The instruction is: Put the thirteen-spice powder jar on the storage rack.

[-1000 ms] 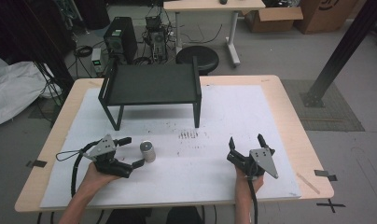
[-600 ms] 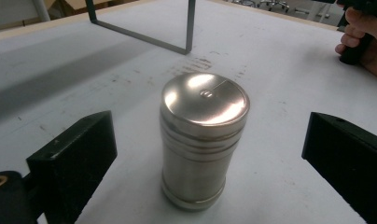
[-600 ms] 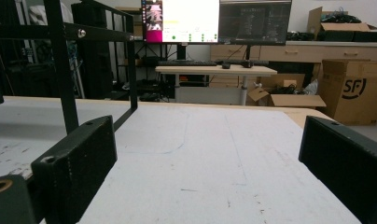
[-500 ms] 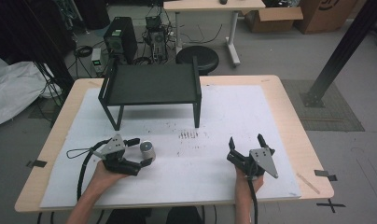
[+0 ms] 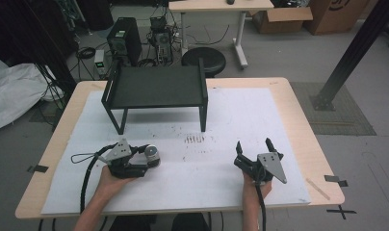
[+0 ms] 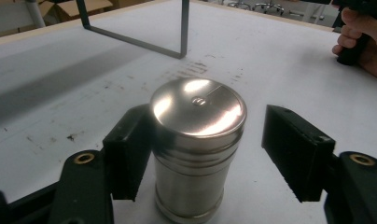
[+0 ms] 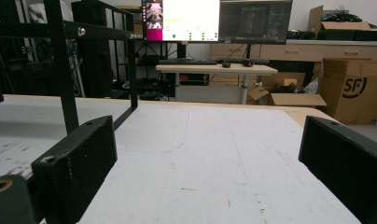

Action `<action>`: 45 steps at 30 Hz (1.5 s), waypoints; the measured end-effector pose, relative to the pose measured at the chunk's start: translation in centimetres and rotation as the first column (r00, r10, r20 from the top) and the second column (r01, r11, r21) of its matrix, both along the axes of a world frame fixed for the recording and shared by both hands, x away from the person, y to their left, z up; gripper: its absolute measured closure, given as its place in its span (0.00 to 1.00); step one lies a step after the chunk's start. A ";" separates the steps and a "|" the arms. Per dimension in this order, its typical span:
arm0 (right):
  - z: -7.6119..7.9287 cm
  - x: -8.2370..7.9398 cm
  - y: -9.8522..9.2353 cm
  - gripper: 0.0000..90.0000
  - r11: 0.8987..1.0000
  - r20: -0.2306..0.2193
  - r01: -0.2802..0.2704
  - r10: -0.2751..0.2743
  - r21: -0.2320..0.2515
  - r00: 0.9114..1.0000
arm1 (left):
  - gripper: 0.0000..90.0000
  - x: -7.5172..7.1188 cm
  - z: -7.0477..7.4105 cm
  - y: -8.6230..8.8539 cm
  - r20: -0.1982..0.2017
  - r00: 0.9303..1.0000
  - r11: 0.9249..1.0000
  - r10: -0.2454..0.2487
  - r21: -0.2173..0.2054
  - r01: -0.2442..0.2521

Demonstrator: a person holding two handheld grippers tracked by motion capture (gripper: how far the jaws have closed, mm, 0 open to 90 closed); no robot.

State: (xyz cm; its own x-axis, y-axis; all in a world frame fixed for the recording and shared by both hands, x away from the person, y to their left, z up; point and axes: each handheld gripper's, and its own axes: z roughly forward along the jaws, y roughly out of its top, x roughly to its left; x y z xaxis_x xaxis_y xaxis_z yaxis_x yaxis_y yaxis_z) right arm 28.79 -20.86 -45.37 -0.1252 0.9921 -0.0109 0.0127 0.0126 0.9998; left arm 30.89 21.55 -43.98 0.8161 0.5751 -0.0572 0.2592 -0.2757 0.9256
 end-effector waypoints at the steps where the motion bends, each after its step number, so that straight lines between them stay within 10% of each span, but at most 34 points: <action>1: 0.0 0.0 0.0 0.04 1.000 0.000 0.000 0.000 0.000 1.000 | 0.41 0.0 0.0 0.1 0.000 1.000 1.000 0.001 0.001 -0.001; 45: 0.0 -0.1 -0.1 0.04 1.000 0.006 0.000 0.000 0.013 1.000 | 0.54 -0.7 1.7 0.8 0.013 0.999 0.999 0.032 -0.009 -0.032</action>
State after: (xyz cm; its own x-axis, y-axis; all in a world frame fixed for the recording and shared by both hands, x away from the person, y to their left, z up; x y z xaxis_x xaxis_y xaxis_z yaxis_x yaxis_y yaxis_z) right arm 28.71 -20.98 -45.40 -0.1249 0.9922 0.0014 0.0066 -0.0006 1.0000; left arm 30.23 22.36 -42.23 0.7981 0.6003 -0.0517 0.2557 -0.2596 0.9312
